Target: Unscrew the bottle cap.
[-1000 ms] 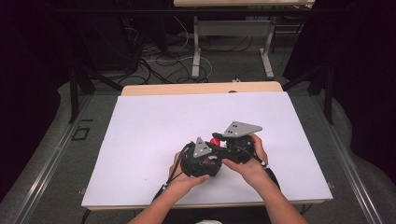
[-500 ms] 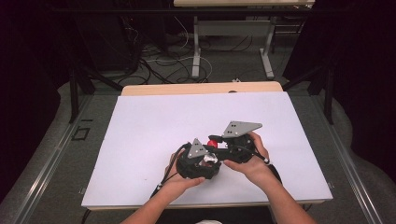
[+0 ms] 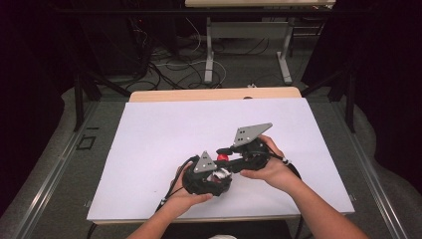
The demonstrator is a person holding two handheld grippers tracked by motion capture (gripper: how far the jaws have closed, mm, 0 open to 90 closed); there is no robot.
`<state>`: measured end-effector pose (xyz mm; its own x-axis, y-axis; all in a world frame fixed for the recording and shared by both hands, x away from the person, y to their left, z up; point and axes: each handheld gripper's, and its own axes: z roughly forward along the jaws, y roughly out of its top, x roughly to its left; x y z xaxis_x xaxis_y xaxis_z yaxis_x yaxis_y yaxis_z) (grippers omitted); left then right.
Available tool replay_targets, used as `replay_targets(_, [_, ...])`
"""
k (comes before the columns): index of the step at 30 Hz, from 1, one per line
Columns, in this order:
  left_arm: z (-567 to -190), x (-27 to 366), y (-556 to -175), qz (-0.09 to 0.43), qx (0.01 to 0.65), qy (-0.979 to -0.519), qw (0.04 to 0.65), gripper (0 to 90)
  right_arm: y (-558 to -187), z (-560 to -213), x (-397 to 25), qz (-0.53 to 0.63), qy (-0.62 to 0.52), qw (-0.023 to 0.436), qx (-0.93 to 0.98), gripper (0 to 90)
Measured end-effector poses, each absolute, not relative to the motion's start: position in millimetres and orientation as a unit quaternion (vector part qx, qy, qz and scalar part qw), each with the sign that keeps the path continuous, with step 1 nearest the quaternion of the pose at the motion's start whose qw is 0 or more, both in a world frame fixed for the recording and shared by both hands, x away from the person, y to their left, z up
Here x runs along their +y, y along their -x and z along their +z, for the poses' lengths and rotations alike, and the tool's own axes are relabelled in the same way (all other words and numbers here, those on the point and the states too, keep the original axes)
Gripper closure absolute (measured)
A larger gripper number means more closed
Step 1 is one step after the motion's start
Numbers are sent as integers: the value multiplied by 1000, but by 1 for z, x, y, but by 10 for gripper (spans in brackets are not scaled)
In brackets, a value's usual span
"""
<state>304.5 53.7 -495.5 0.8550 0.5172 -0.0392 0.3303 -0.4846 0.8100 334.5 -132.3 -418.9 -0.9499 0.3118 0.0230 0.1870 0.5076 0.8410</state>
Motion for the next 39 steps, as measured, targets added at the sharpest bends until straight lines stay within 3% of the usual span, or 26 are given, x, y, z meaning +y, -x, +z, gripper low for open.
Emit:
replay_targets(8, [-493,61,-301,102,232,-857,449,300,-345,-416,-131,477,-55,25,877,613])
replay_targets(10, [-494,60,-299,98,249,-848,457,299,-343,-415,-130,477,-65,30,876,602])
replay_targets(14, [-493,63,-301,105,249,-850,453,299,-332,-412,-126,480,-97,68,869,482])
replay_targets(17, [-494,64,-302,111,255,-850,447,299,-324,-409,-124,466,-128,108,869,457])
replay_targets(19, [-495,65,-302,115,254,-852,442,299,-322,-407,-122,458,-148,102,870,448])
replay_targets(30, [-496,65,-302,123,267,-850,437,299,-313,-403,-110,415,-268,109,862,569])
replay_targets(35, [-497,65,-301,128,267,-849,437,299,-312,-405,-105,405,-261,119,868,608])
replay_targets(39, [-496,66,-300,117,256,-856,433,300,-316,-404,-108,402,-229,95,881,611])
